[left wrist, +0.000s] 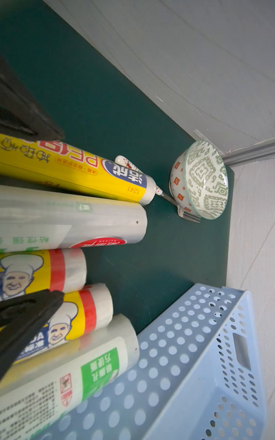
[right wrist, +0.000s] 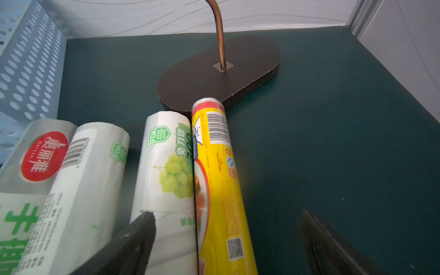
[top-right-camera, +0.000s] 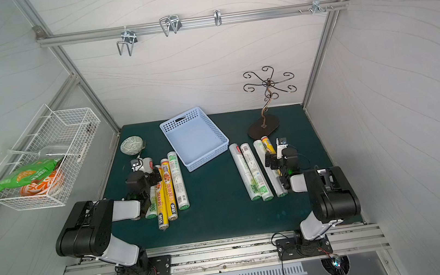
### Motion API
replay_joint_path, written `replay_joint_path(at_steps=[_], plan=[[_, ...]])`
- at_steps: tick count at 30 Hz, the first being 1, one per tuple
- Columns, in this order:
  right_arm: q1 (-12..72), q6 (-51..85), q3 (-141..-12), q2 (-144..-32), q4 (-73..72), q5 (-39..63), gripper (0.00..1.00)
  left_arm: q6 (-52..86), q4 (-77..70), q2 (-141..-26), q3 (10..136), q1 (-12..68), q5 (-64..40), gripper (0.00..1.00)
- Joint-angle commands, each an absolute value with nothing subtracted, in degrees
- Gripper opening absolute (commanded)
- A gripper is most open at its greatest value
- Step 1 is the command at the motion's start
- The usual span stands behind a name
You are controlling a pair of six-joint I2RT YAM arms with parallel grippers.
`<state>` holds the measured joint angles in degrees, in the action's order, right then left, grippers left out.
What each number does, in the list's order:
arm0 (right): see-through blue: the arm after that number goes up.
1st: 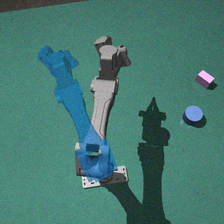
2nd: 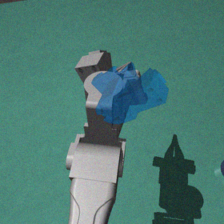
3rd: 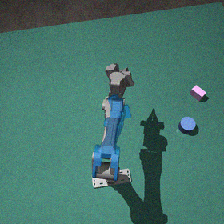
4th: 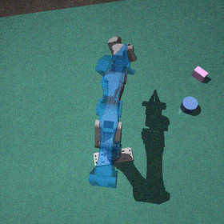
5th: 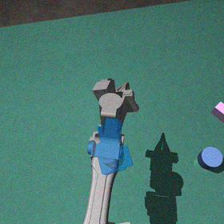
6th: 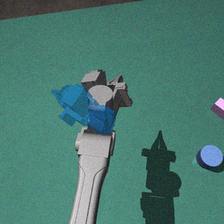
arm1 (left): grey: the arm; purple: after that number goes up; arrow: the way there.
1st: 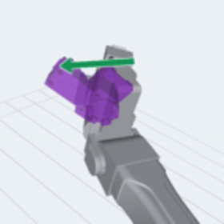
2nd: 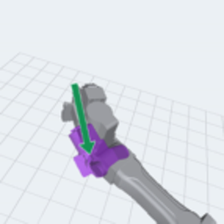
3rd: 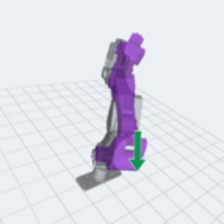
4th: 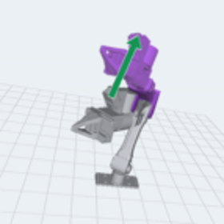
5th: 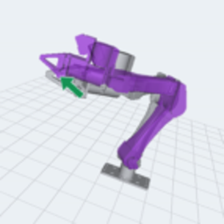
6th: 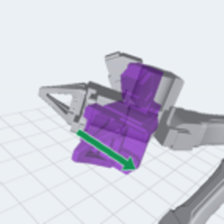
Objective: Put the plastic wrap into the basket
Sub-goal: Move the basket to the center of the board.
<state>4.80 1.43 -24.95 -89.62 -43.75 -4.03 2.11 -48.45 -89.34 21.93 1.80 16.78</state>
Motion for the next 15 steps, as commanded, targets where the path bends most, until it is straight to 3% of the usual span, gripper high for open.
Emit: replay_joint_path(at_steps=[1,15], plan=[[5.03,0.87,-25.36,-89.82,-44.96,-4.03,0.99,2.12,-50.36,-89.21,23.24,1.72,15.91,1.00],[5.04,0.82,-25.40,-89.80,-45.00,-4.00,0.99,2.21,-50.19,-89.10,23.16,1.45,15.45,1.00]])
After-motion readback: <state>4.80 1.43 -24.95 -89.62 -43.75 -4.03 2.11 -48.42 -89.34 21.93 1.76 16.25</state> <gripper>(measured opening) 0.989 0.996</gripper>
